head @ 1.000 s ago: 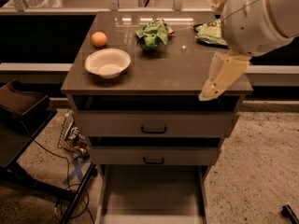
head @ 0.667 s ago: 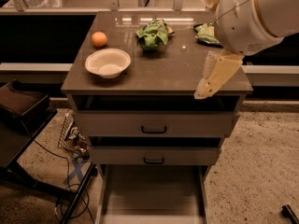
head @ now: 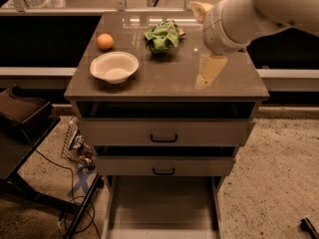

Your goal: Place green rice chip bag into bottom drawer

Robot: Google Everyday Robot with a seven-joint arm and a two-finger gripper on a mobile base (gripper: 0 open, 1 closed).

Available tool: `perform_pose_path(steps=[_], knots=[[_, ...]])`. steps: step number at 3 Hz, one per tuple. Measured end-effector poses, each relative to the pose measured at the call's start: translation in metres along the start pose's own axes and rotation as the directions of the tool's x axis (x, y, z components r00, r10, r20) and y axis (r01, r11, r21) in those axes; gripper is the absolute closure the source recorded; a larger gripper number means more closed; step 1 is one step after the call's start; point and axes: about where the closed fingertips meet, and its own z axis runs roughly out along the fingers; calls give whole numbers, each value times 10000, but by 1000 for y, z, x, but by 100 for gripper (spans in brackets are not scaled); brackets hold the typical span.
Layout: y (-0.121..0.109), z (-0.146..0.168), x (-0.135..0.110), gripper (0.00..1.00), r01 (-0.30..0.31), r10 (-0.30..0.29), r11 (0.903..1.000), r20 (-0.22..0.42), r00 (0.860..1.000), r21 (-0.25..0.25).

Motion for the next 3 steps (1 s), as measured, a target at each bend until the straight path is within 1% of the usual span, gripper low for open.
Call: perform_pose_path(steps=[1,2,3], knots=[[-19,58,43,0,692,-688,9976,-690,9952,35],[-19,57,43,0,691,-687,9976,-686,9953,38],[-28,68,38,0,538,-525,9981,-419,9977,313]])
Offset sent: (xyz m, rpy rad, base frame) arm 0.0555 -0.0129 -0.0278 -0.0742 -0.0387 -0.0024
